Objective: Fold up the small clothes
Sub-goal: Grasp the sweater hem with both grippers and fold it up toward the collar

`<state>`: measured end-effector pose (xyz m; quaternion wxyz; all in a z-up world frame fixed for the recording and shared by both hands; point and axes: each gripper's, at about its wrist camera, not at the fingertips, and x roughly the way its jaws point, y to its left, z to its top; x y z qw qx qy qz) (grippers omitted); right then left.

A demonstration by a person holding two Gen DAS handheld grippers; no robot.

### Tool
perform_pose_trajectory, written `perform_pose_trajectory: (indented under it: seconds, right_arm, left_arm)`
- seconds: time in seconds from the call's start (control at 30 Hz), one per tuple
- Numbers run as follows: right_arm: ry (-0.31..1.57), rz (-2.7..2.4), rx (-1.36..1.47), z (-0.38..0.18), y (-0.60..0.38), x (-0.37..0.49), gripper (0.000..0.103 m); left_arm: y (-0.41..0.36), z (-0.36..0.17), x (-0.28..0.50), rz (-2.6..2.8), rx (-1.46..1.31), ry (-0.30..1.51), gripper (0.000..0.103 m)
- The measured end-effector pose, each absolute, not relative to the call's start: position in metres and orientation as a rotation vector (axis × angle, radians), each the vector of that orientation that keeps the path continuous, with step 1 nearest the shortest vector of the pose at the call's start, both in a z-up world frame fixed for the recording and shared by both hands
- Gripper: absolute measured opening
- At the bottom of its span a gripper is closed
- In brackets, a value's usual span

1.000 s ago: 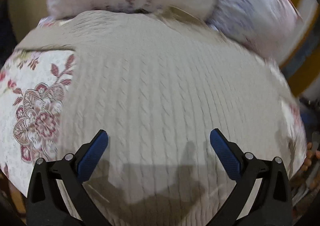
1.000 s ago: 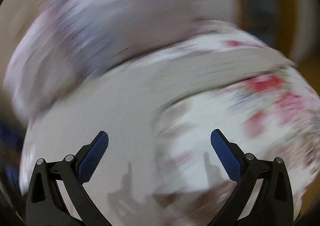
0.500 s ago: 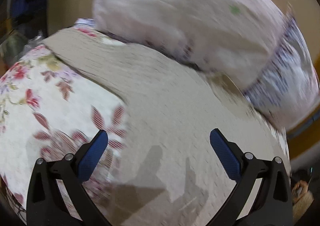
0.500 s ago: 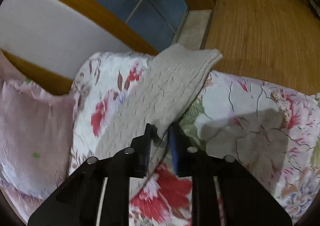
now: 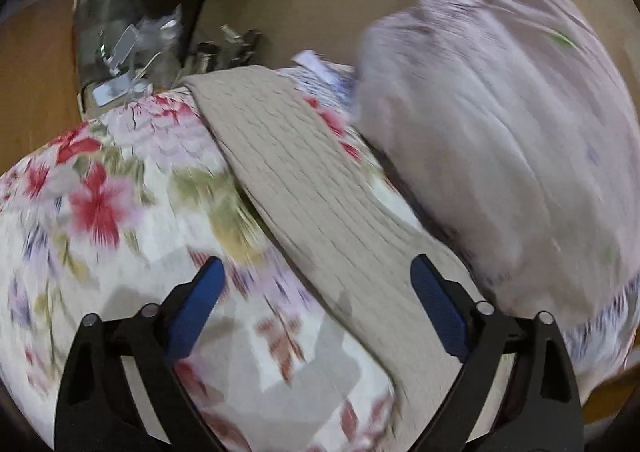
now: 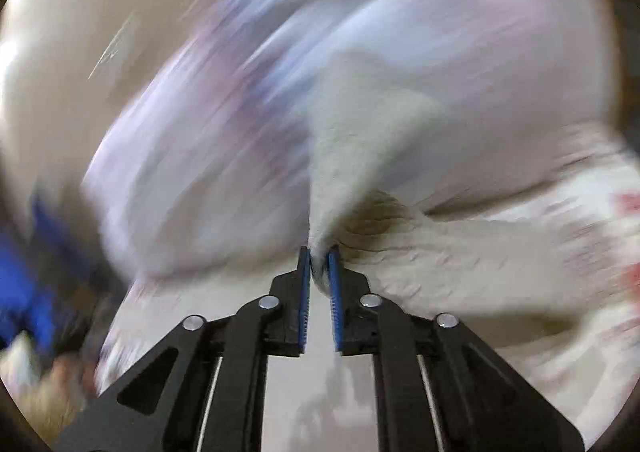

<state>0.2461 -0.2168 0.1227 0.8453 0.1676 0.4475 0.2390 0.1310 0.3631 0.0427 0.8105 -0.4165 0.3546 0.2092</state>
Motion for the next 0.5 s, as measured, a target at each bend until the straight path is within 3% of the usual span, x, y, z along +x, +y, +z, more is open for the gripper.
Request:
perform_pose_trajectory:
  seconds: [0.07,0.13,0.2,0.37,0.43,0.5]
  right_arm:
    - [1.067,0.610,0.330,0.103,-0.169,0.231,0.048]
    - [1.068,0.622,0.293,0.104,-0.158,0.214,0.054]
    - [1.051,0.564,0.246,0.104,-0.169,0.213,0.078]
    - [1.093,0.341,0.313,0.092,-0.234,0.212,0.081]
    - [1.110,0.286,0.339,0.086,-0.251,0.213,0.082]
    - [1.128,0.256,0.346,0.083,-0.265,0.207,0.082]
  left_arm:
    - [0.378,0.034,0.137,0.457,-0.936,0.760,0.077]
    - [0.399,0.027,0.141,0.471,-1.003,0.740,0.071]
    - [0.410,0.022,0.141,0.496,-1.030,0.730,0.068]
    - [0.440,0.012,0.142,0.505,-1.146,0.667,0.055]
    - [0.447,0.009,0.148,0.504,-1.147,0.685,0.033]
    - [0.450,0.007,0.152,0.503,-1.159,0.694,0.017]
